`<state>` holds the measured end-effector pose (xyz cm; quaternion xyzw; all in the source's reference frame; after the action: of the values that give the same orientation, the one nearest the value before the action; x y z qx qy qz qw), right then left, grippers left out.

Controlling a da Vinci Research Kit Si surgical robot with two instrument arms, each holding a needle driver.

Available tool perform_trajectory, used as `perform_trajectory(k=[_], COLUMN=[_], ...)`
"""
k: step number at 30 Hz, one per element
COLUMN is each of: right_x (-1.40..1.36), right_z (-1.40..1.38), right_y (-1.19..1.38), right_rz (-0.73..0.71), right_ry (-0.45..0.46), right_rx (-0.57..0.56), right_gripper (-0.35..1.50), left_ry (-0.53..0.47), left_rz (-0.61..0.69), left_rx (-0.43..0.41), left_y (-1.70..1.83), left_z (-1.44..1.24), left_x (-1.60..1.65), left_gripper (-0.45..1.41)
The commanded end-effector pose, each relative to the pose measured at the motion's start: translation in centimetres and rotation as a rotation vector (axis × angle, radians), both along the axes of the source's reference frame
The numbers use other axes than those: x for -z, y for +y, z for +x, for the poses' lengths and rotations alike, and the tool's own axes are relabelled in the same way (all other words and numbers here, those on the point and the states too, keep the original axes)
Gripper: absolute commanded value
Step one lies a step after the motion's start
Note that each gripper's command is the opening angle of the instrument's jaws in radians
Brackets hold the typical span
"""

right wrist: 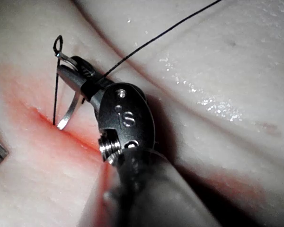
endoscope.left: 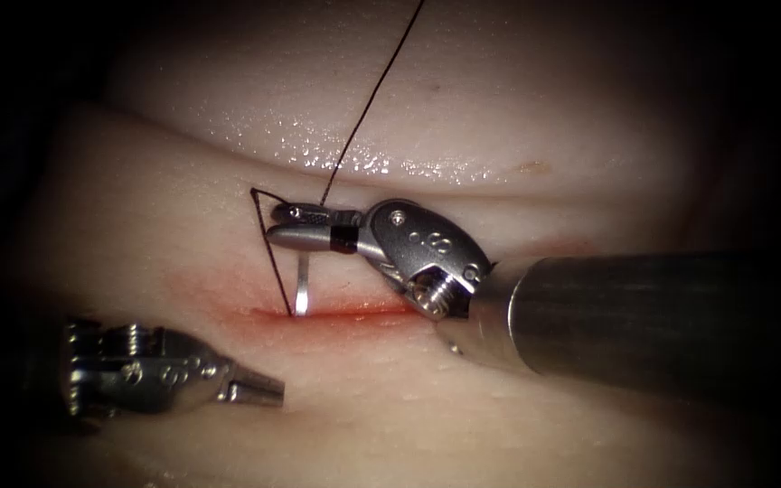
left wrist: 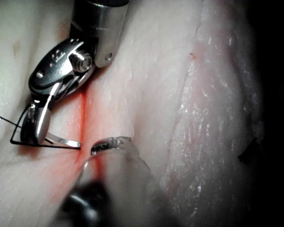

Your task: Wound Closure

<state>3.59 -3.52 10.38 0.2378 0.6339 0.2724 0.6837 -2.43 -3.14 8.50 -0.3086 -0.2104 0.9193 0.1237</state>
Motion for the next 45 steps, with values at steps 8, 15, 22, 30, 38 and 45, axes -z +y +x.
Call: perform_trajectory(k=[8, 15, 22, 30, 38, 45], right_x=[-0.06, -0.06, -0.05, -0.05, -0.07, -0.03], right_z=[0.12, 0.12, 0.12, 0.12, 0.15, 0.19], right_y=[0.02, 0.0, -0.03, 0.0, 0.01, -0.05], right_rz=[0.113, 0.214, 0.277, 0.307, 0.31, 0.31], right_ry=[0.004, 0.002, 0.017, 0.005, -0.034, -0.072], right_rx=[-0.002, 0.038, 0.069, 0.045, -0.023, -0.077], right_gripper=[-0.35, -0.35, -0.35, -0.35, -0.35, -0.35], left_ry=[-0.005, -0.01, -0.004, -0.004, -0.01, -0.015], left_rz=[-0.01, -0.008, -0.012, -0.012, -0.009, -0.011], left_rx=[0.014, 0.017, 0.02, 0.025, 0.03, 0.039], left_y=[-0.13, -0.15, -0.18, -0.2, -0.21, -0.19], left_z=[-0.09, -0.07, -0.04, -0.07, -0.11, -0.13], left_x=[-0.04, -0.05, -0.07, -0.09, -0.11, -0.12], left_gripper=[-0.45, -0.45, -0.45, -0.45, -0.45, -0.45])
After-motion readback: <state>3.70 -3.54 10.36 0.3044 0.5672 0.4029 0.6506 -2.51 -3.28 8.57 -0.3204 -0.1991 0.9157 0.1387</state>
